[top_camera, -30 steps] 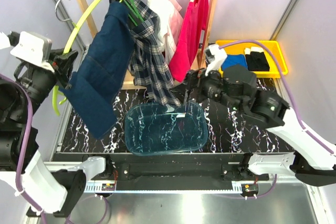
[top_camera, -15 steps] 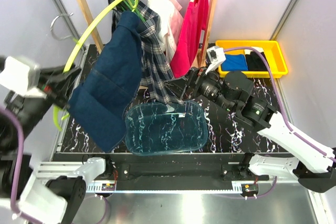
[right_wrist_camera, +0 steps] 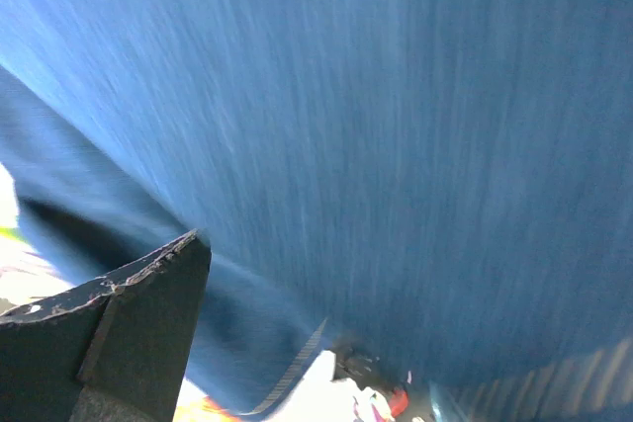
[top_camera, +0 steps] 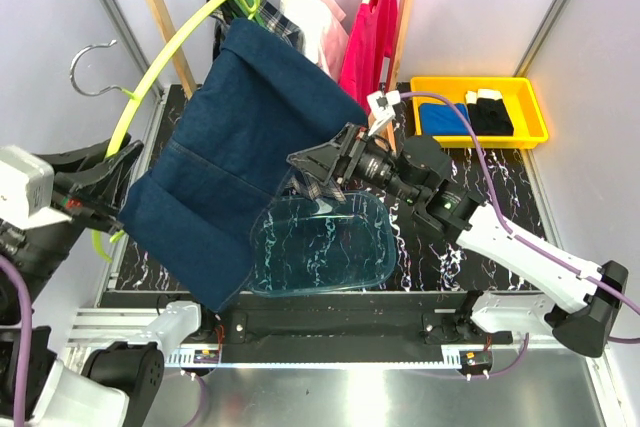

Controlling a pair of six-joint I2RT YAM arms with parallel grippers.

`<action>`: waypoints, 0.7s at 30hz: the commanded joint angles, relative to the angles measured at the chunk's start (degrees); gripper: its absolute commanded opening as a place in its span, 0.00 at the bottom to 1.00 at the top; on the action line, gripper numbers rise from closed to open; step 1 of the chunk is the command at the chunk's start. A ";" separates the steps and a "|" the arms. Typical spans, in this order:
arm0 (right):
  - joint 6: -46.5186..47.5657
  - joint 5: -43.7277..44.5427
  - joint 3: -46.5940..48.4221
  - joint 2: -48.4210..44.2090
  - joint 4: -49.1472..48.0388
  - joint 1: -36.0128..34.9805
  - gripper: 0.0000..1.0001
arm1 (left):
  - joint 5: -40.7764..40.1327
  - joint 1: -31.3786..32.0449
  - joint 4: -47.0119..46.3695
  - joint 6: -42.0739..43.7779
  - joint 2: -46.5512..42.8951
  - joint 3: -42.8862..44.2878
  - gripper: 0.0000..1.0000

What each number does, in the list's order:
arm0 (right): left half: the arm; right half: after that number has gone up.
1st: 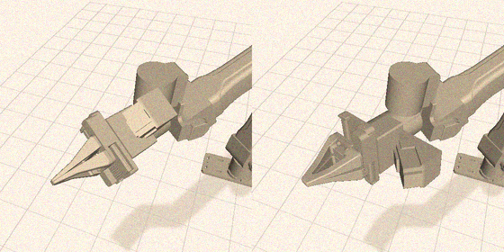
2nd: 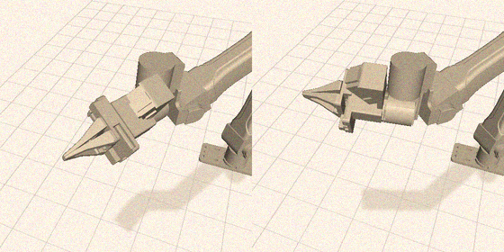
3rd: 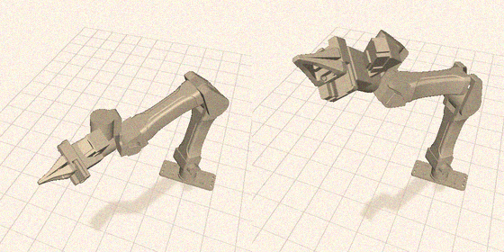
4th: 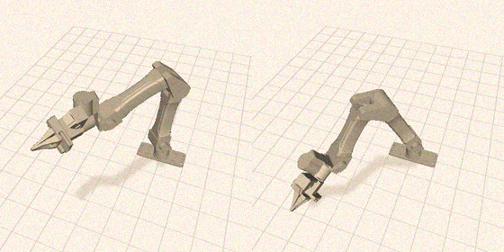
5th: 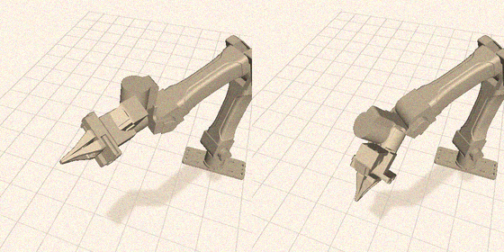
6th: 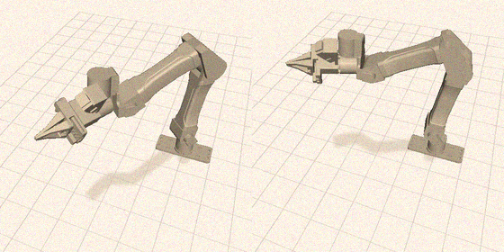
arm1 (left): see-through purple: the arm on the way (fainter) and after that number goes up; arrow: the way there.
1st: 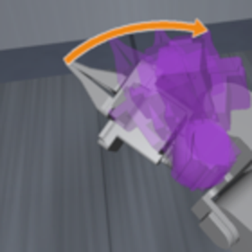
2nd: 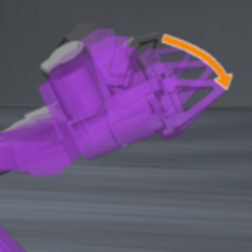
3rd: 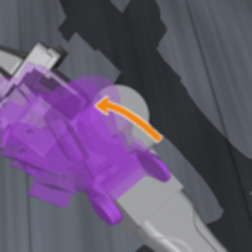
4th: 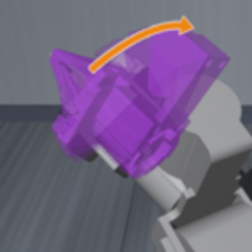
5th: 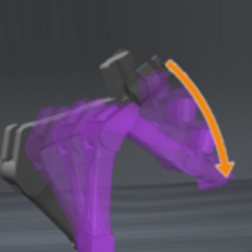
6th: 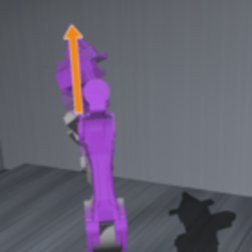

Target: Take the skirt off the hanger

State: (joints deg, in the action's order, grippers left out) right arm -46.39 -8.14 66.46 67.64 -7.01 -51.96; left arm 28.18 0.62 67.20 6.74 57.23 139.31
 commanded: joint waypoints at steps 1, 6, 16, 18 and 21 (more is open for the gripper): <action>-3.53 -3.37 -0.27 -0.05 -11.35 0.64 1.00 | 0.99 -0.53 -11.03 -1.82 1.21 1.14 0.00; -9.67 -6.00 -4.40 3.71 -25.05 1.08 1.00 | 2.84 -2.20 -11.56 -4.10 2.00 1.94 0.00; -14.61 -12.59 -4.51 12.08 -43.09 1.60 0.24 | 6.45 -5.72 -12.79 -5.60 1.57 1.86 0.00; -12.42 -13.74 -2.57 10.77 -38.29 1.87 0.00 | 6.01 -5.81 -12.79 -4.90 0.69 -0.51 0.00; -6.36 -11.29 -0.36 6.56 -30.89 1.78 0.00 | 5.30 -5.81 -12.71 -4.20 -0.54 -2.71 0.00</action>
State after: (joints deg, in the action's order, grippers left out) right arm -58.92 -19.11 60.49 81.01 -39.44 -50.61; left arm 33.65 -4.89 64.38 1.65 58.35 138.23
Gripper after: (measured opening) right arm 0.010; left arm 0.156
